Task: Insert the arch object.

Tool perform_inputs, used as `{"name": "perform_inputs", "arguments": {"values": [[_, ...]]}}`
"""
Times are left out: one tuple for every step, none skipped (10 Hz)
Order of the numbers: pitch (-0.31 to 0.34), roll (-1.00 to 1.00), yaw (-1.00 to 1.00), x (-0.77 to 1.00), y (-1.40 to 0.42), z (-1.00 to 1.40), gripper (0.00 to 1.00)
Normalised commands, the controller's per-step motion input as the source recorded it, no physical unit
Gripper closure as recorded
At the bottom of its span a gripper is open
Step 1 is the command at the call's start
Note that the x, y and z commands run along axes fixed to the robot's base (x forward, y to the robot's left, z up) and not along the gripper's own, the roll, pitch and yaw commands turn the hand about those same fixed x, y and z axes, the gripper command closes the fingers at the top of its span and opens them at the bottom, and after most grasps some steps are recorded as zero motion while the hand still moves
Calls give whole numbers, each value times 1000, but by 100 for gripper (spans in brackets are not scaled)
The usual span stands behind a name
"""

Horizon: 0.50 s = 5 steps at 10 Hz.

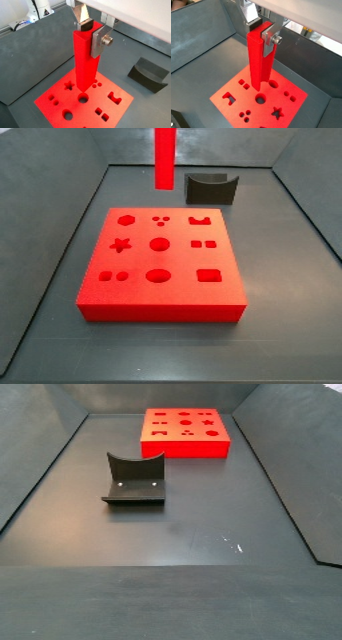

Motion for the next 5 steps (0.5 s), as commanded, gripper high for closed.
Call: {"name": "perform_inputs", "arguments": {"values": [[-11,0,0,374,129,-303,100],[-36,-41,-269,769,300,-354,100],[-53,-77,-360,849,406,-409,100],[-23,-47,-449,826,386,-326,100],[-4,-17,-671,603,314,-191,100]]}}
